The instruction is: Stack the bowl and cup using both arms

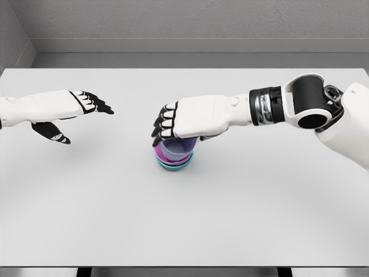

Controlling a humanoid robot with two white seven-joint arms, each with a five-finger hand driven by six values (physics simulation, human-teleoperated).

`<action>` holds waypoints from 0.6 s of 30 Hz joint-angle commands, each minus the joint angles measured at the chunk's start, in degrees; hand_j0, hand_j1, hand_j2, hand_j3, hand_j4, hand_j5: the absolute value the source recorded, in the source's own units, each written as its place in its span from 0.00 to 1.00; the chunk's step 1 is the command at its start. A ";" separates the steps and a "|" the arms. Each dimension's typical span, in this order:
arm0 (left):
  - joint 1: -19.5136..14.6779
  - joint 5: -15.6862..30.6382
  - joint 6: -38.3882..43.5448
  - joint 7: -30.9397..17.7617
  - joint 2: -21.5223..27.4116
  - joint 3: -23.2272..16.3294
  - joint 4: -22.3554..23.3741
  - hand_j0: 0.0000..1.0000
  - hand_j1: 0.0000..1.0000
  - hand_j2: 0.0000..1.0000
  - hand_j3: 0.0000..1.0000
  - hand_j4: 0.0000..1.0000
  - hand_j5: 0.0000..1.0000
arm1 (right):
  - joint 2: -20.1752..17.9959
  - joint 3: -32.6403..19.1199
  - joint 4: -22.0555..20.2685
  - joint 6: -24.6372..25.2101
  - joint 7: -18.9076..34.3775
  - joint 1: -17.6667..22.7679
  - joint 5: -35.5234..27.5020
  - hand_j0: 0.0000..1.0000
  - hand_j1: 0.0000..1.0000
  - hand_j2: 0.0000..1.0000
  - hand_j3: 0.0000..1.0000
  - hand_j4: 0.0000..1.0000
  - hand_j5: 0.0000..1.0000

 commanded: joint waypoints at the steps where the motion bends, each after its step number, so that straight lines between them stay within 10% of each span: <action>1: 0.00 0.35 0.15 0.03 0.06 0.03 0.00 1.00 1.00 1.00 1.00 1.00 1.00 | -0.08 -0.18 0.15 0.16 -0.03 0.00 -0.29 1.00 1.00 1.00 1.00 1.00 1.00; 11: 0.00 0.35 0.15 0.03 0.06 0.03 0.00 1.00 1.00 1.00 1.00 1.00 1.00 | -0.70 -5.45 4.36 0.16 -0.03 0.70 -0.47 1.00 1.00 1.00 1.00 1.00 1.00; 18: 0.00 0.35 0.15 0.03 0.14 -0.06 -0.09 1.00 1.00 1.00 1.00 1.00 1.00 | -1.84 -12.40 20.36 0.16 -0.03 1.23 -0.90 1.00 1.00 1.00 1.00 1.00 1.00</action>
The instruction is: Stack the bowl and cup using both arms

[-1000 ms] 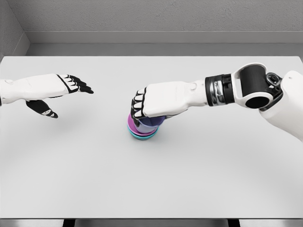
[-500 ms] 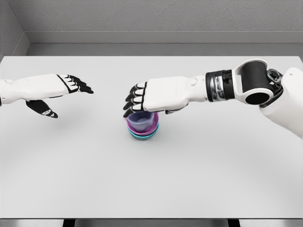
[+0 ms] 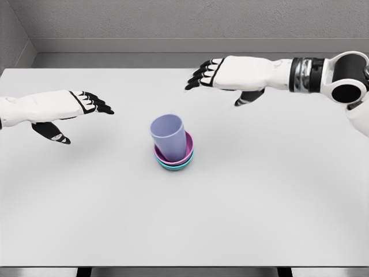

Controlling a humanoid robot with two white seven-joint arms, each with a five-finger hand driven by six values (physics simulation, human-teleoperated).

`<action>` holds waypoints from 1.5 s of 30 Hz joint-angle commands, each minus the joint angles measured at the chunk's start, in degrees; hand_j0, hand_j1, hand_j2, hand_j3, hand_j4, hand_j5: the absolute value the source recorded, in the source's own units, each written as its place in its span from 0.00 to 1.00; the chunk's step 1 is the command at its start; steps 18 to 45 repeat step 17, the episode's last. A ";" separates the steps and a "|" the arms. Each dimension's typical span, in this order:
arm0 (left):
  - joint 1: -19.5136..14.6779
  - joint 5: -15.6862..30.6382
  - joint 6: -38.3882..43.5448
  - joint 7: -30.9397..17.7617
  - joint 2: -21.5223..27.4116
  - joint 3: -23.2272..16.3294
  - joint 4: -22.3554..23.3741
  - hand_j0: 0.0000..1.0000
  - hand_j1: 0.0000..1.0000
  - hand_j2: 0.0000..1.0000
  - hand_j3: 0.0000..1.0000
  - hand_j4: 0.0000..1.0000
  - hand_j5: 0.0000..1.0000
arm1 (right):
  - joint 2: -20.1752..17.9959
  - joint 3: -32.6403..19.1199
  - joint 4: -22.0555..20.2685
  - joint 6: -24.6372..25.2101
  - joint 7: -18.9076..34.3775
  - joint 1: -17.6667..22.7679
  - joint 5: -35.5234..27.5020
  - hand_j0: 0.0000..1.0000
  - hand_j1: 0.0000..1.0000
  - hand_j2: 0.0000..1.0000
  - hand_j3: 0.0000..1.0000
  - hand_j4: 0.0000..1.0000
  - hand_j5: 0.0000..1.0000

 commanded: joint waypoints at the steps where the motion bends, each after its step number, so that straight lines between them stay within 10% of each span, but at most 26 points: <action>1: 0.00 0.33 0.15 0.03 0.43 0.15 0.05 1.00 1.00 1.00 1.00 1.00 1.00 | -0.43 -1.84 7.95 0.14 -0.02 0.09 -0.31 1.00 1.00 1.00 1.00 1.00 1.00; 6: 0.18 0.33 0.15 0.03 -0.01 2.61 0.05 1.00 1.00 1.00 1.00 1.00 1.00 | -0.43 -2.72 20.70 0.14 -0.02 0.70 -0.23 1.00 1.00 1.00 1.00 1.00 1.00; 10: 0.18 1.21 0.15 0.03 -5.19 2.26 1.28 1.00 1.00 1.00 1.00 1.00 1.00 | -0.34 -5.36 23.25 0.14 -0.02 1.23 -0.31 1.00 1.00 1.00 1.00 1.00 1.00; 45: 1.23 3.06 0.15 0.03 -4.76 1.99 1.11 1.00 1.00 1.00 1.00 1.00 1.00 | -0.34 -5.36 23.34 0.14 -0.02 1.67 -0.31 1.00 1.00 1.00 1.00 1.00 1.00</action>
